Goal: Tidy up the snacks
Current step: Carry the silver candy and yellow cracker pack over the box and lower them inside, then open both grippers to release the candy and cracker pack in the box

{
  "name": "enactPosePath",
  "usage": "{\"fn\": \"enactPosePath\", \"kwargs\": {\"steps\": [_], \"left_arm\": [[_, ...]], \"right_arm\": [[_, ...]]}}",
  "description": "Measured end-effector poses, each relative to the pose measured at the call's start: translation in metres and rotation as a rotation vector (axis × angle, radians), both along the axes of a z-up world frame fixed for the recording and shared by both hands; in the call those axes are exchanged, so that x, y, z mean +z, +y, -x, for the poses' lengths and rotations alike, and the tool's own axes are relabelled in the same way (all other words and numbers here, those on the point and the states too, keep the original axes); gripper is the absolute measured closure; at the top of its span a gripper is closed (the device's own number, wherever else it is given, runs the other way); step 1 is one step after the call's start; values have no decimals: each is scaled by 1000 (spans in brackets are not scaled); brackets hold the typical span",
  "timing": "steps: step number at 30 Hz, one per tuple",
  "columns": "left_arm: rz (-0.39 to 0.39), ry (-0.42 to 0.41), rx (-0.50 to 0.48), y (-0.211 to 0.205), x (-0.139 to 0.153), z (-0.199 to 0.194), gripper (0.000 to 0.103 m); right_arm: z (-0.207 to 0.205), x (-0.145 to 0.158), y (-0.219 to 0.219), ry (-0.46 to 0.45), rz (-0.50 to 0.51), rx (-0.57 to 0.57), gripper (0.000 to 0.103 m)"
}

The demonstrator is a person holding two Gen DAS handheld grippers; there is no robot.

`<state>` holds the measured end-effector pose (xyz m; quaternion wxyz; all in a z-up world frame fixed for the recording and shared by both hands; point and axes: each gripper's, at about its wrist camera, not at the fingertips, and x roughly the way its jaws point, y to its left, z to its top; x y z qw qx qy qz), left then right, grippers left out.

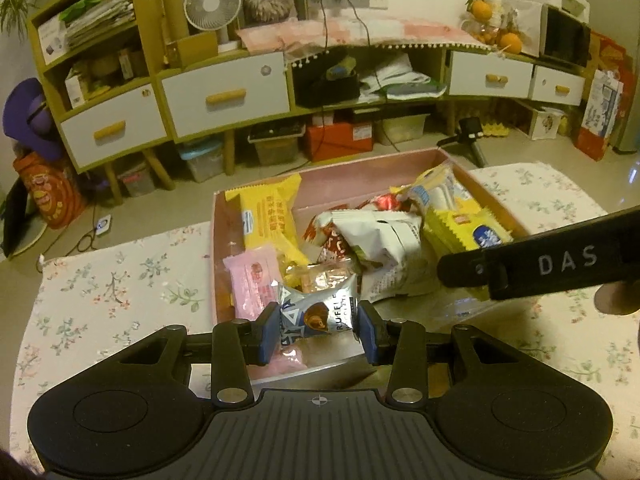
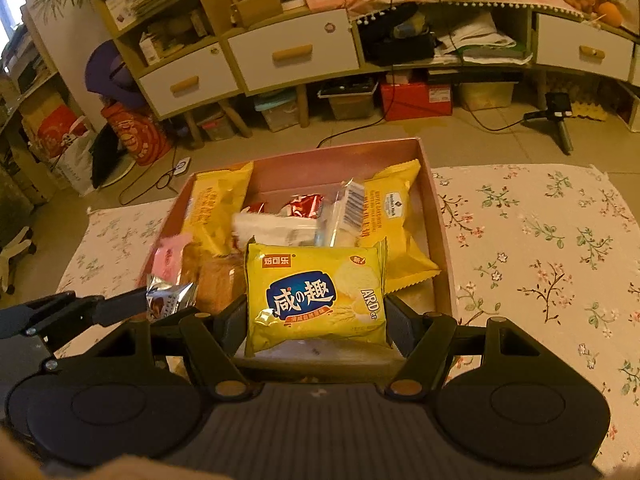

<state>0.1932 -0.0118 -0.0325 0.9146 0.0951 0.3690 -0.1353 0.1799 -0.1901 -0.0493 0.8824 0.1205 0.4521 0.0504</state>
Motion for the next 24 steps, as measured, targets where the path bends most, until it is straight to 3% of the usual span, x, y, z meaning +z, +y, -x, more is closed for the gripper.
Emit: {"fn": "enactPosePath", "kwargs": {"steps": [8,11,19,24], "left_arm": [[18,4,2,2,-11,-7,59],[29,4,-18,2,-11,-5,59],[31,-2,-39,1,-7,0,36],[15,-6,-40,0,1,5,28]], "right_arm": [[-3,-5,1,-6,43,-1,35],[-4,-7,2,0,53,-1,30],[-3,0,-4,3,17,-28,23],[3,8,-5,-5,10,-28,18]]}}
